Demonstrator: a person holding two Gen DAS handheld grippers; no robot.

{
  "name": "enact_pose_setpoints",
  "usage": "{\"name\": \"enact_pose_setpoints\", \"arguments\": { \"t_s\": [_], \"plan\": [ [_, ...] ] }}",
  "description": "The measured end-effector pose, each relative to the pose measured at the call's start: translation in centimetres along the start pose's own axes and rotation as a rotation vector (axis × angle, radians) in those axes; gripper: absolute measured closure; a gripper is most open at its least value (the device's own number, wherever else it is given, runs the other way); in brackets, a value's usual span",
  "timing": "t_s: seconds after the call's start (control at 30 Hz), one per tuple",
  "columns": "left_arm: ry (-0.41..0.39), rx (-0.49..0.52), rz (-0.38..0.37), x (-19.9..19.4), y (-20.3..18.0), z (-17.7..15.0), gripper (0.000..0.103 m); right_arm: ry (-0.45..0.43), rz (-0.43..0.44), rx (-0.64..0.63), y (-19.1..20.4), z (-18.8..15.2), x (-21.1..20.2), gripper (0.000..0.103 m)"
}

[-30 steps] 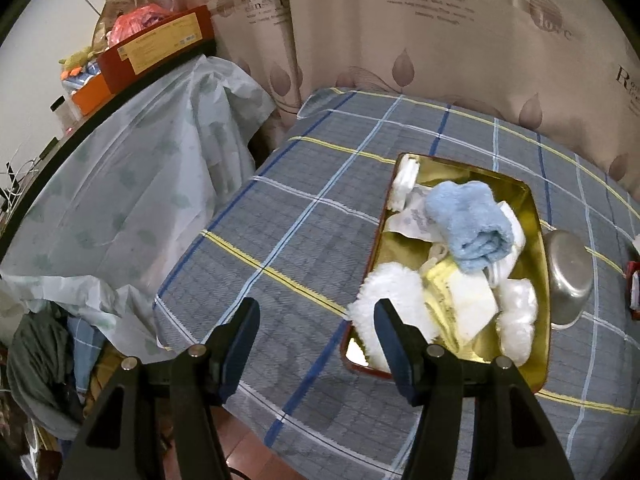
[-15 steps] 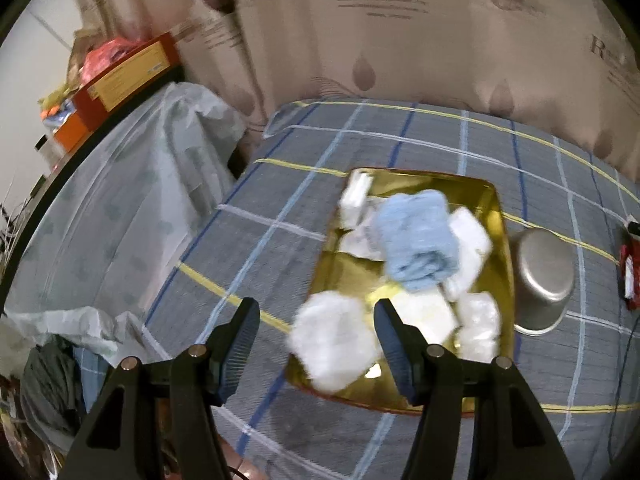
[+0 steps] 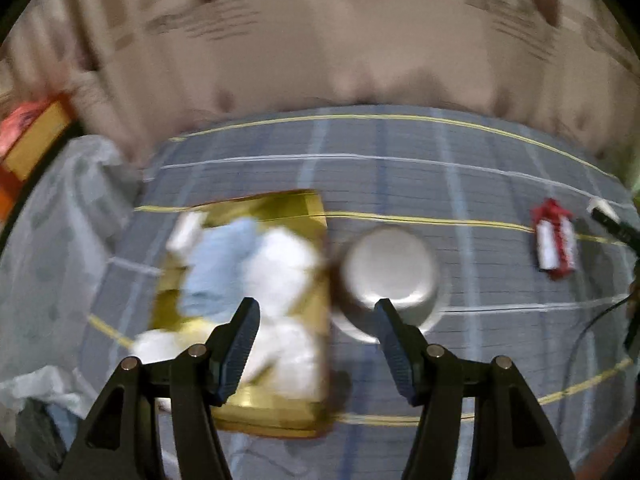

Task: Organize soft objects
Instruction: 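Move the right tool back to the pile and grasp the white foam block, then grasp the red-and-white printed bag with the left tool while the right tool holds the foam block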

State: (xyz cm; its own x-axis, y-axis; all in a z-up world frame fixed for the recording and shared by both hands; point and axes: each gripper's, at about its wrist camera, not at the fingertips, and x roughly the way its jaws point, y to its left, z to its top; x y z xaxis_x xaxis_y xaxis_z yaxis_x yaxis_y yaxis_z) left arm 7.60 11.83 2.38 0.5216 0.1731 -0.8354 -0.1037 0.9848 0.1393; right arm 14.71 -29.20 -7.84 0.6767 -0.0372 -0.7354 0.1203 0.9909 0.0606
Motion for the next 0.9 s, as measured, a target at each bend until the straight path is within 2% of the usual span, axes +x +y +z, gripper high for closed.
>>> {"name": "enact_pose_setpoints", "arguments": {
  "t_s": [0.27,0.47,0.63,0.73,0.9],
  "plan": [
    [0.023,0.116,-0.201,1.7,-10.4,1.8,0.042,0.029,-0.084,0.014,-4.3,-6.2,-2.0,0.032],
    [-0.018,0.2,-0.379,2.1,-18.5,3.5,0.042,0.039,-0.057,0.052,-6.0,-7.7,-2.0,0.032],
    [0.006,0.238,-0.428,3.7,-24.4,4.9,0.042,0.059,-0.072,0.031,-5.5,-7.7,-1.5,0.03],
    [0.019,0.267,-0.423,4.7,-27.6,5.1,0.041,0.058,-0.073,0.034,-5.6,-7.7,-1.5,0.029],
    [0.059,0.251,-0.412,6.9,-30.3,5.3,0.041,0.058,-0.072,0.035,-5.6,-7.9,-1.6,0.029]
  ]
}}
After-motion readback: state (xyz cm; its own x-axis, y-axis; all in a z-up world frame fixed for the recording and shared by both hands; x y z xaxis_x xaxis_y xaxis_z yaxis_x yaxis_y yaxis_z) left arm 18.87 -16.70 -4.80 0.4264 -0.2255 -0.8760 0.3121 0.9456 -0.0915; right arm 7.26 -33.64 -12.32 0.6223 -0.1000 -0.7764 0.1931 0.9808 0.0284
